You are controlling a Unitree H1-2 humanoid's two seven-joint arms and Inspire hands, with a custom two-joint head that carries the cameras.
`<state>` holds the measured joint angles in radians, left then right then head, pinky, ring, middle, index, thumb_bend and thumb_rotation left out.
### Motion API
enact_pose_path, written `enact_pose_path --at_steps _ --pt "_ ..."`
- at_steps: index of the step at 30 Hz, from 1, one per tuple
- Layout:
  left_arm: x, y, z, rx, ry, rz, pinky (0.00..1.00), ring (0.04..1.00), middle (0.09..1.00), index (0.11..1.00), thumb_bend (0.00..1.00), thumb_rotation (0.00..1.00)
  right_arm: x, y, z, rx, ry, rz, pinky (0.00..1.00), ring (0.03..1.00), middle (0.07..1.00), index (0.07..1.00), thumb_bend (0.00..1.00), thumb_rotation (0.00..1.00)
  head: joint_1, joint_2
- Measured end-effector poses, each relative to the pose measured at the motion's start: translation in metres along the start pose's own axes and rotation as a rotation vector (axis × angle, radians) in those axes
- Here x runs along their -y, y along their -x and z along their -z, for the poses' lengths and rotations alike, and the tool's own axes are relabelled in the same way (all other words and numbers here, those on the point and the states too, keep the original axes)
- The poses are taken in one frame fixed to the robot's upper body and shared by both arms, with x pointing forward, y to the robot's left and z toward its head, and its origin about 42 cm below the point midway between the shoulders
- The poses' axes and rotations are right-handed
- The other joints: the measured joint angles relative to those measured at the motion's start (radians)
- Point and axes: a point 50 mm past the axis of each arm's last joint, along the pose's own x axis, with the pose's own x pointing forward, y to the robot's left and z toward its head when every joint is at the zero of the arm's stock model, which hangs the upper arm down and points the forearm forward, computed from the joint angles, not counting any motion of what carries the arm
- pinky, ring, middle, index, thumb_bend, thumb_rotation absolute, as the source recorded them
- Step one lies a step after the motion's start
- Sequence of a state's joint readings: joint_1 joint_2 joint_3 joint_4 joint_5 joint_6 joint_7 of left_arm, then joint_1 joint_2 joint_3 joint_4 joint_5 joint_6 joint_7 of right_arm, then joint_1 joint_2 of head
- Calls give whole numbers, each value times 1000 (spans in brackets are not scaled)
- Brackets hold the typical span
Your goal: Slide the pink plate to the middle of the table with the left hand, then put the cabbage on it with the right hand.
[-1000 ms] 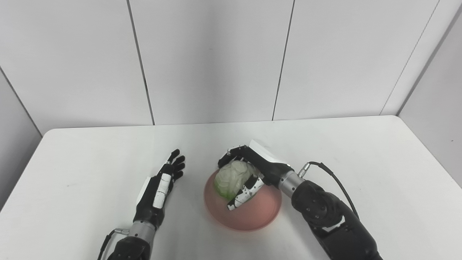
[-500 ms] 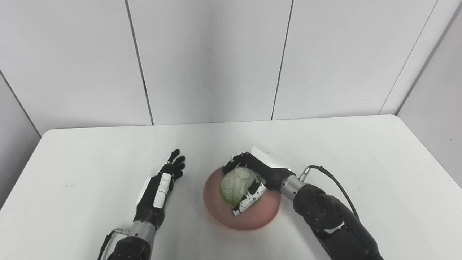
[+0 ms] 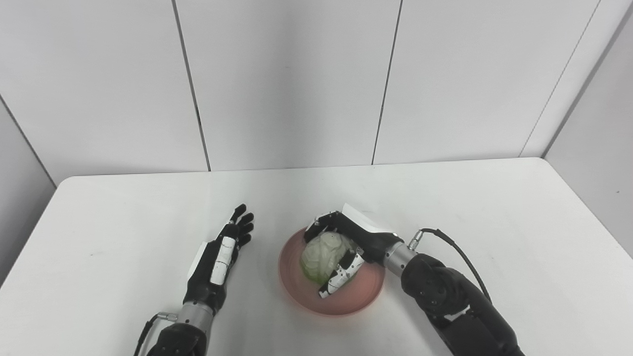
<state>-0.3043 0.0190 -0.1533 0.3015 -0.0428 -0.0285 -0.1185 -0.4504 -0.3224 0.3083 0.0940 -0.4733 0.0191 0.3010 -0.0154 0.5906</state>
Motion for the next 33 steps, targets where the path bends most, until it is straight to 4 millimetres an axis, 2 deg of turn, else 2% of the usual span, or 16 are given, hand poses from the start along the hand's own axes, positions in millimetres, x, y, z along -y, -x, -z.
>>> enact_pose_path --at_steps 1,6,12,21,30,33 --pt "0 0 0 0 0 0 918 937 936 935 893 1000 0 0 0 0 1 -5 524 618 651 626 760 106 0 0" --pt "0 0 0 1 0 0 921 938 934 931 888 1000 -1 3 -2 1 31 -49 634 706 730 733 924 277 0 3" --pt "0 0 -1 2 -1 0 922 935 932 930 883 1000 4 9 -10 -22 41 -98 701 777 798 804 994 305 -2 5" --pt "1 0 -1 0 -2 2 920 933 931 928 873 1000 11 14 -19 -52 59 -119 706 803 826 821 1000 328 -2 6" --pt "1 0 -2 -4 -1 2 914 930 932 929 875 1000 26 22 -26 -47 62 -93 727 822 849 844 1000 280 -2 3" --pt "1 1 -2 -3 -1 2 922 934 933 931 881 1000 41 29 -28 -18 -1 -17 752 851 893 903 1000 450 -5 0"
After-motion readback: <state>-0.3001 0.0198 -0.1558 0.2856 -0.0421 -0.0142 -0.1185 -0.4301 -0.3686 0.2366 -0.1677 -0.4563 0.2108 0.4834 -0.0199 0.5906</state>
